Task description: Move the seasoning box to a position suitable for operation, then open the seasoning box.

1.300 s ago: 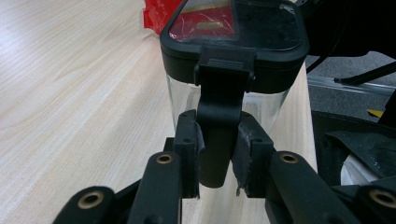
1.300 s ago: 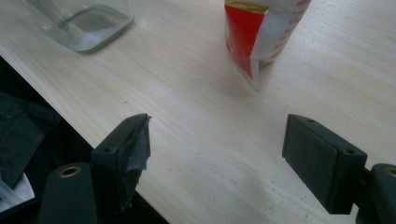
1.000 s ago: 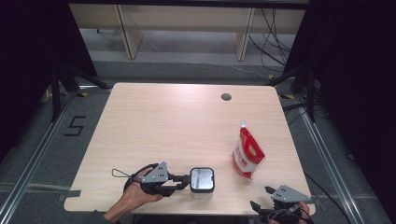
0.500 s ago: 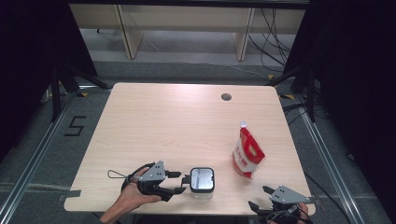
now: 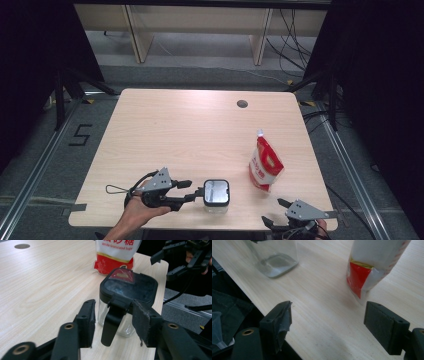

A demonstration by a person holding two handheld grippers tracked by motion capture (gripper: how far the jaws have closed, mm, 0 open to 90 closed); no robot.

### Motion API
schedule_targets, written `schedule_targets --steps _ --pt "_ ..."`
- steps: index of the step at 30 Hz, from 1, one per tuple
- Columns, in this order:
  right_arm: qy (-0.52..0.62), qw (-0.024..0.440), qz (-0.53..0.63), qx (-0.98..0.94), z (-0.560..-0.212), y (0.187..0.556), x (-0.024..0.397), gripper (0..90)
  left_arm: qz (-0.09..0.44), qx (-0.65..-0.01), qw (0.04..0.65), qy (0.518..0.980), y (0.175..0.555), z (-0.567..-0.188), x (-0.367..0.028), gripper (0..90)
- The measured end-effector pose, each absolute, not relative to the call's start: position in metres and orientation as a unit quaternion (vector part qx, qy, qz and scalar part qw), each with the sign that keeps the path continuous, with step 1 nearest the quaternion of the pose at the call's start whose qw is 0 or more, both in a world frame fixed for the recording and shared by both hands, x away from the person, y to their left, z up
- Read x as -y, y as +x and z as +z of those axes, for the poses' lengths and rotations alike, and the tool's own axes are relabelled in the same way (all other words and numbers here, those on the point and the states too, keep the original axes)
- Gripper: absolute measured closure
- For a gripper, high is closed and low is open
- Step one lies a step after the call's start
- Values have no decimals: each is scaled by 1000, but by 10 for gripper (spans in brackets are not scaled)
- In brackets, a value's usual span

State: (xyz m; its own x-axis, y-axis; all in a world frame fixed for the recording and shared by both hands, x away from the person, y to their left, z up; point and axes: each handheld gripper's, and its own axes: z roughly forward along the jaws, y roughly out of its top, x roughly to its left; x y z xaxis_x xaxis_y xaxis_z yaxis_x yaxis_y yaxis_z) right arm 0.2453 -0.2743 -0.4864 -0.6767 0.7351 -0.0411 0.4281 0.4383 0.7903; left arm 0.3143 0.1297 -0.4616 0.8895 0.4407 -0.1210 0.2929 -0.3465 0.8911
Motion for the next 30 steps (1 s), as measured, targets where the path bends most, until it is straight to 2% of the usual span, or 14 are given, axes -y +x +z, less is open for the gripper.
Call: schedule_targets --steps 5,7,8,9,11,17,22,30 --pt "354 193 399 -824 -486 246 271 237 77 -217 532 815 312 -457 -128 625" --pt "355 176 401 -826 -487 247 268 248 76 -214 532 816 312 -455 -128 684" --pt "355 176 401 -826 -487 247 268 248 76 -218 532 815 311 -454 -127 684" --pt "351 187 399 -826 -486 247 268 258 81 -218 530 815 310 -453 -126 722" --pt "349 185 398 -828 -486 247 268 261 83 -218 529 816 310 -453 -125 738" --pt "348 183 401 -827 -486 247 268 267 101 -203 519 824 311 -453 -113 858" --pt "350 185 402 -826 -486 247 270 268 109 -199 517 825 311 -457 -105 886" --pt "350 186 401 -826 -486 247 269 268 113 -195 514 828 312 -457 -107 882"
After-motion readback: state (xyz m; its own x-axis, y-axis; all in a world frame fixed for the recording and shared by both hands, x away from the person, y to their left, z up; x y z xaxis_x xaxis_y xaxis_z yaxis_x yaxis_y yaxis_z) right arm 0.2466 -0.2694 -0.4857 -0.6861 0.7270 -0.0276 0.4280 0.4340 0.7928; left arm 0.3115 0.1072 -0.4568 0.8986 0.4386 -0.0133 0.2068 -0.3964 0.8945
